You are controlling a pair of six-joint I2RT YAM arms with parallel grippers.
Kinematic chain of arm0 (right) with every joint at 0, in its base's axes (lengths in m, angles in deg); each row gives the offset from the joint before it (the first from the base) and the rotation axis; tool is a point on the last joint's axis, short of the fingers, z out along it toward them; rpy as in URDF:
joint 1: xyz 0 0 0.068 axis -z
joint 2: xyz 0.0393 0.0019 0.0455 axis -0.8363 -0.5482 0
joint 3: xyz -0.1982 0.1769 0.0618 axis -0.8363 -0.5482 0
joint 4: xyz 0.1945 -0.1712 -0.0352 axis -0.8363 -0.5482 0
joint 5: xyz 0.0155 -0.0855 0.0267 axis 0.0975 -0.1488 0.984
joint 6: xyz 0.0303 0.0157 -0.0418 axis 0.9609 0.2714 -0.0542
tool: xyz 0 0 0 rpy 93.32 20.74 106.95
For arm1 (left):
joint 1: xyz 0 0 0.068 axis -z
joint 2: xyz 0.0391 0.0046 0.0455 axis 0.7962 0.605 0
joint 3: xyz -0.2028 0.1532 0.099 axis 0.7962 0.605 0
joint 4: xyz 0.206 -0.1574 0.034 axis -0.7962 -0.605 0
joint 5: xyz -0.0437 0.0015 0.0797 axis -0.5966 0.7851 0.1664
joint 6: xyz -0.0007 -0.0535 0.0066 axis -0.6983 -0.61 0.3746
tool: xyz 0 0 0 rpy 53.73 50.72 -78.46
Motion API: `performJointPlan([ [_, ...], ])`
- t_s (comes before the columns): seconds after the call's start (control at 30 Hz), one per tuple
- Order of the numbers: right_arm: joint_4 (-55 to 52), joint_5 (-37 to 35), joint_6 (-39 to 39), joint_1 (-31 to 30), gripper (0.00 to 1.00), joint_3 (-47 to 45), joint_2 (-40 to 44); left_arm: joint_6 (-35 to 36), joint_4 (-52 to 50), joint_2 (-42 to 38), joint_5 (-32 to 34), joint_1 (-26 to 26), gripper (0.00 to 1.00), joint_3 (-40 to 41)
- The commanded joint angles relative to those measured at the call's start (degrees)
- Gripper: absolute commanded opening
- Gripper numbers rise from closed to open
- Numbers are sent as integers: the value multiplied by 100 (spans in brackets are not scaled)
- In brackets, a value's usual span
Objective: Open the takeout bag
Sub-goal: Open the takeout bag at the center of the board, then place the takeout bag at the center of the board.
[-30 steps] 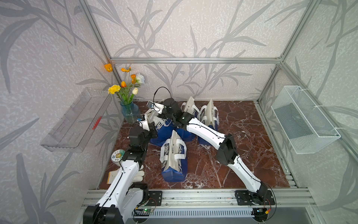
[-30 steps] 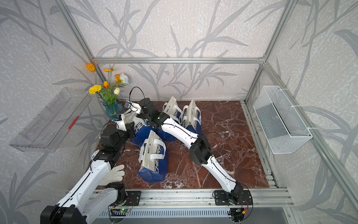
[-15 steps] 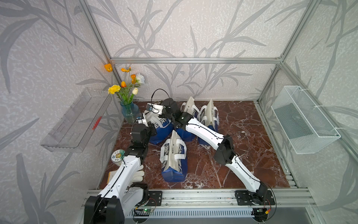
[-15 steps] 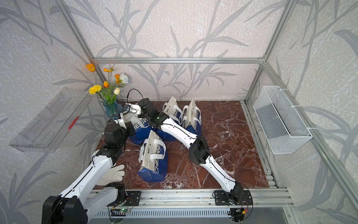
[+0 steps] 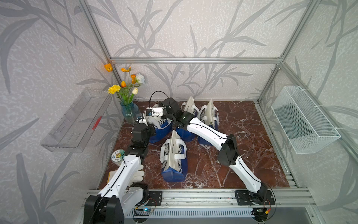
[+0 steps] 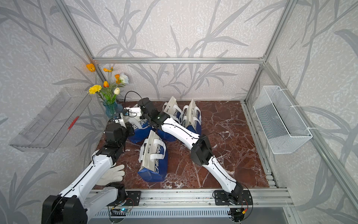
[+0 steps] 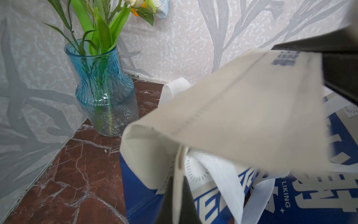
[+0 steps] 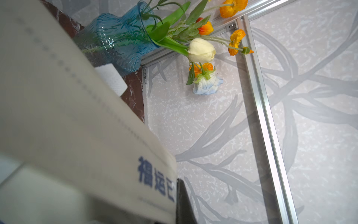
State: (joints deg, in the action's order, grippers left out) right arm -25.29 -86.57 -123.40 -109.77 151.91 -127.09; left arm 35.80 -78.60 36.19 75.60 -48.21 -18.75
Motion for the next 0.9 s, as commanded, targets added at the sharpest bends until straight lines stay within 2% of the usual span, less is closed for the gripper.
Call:
performJointPlan([
  [0.0,344,-499,-335,213,0,-22,771,253,-766,49,711,-78,0,74],
  [0.33,74,-370,-218,204,0,-200,1107,428,-814,-55,970,-56,0,119],
  [0.47,-280,-221,103,204,0,-102,1122,289,-777,-188,697,-56,0,158],
  [0.6,-979,27,815,186,28,155,1093,-206,-339,-336,311,-62,0,328],
  [0.7,-1632,507,1549,169,51,310,1123,-766,170,-340,38,-67,0,473],
  [0.77,-1858,755,2029,160,57,218,1217,-1047,479,-240,-112,-65,0,481],
  [0.87,-1935,759,2585,155,59,-153,1466,-1213,718,-94,-351,-60,0,352],
])
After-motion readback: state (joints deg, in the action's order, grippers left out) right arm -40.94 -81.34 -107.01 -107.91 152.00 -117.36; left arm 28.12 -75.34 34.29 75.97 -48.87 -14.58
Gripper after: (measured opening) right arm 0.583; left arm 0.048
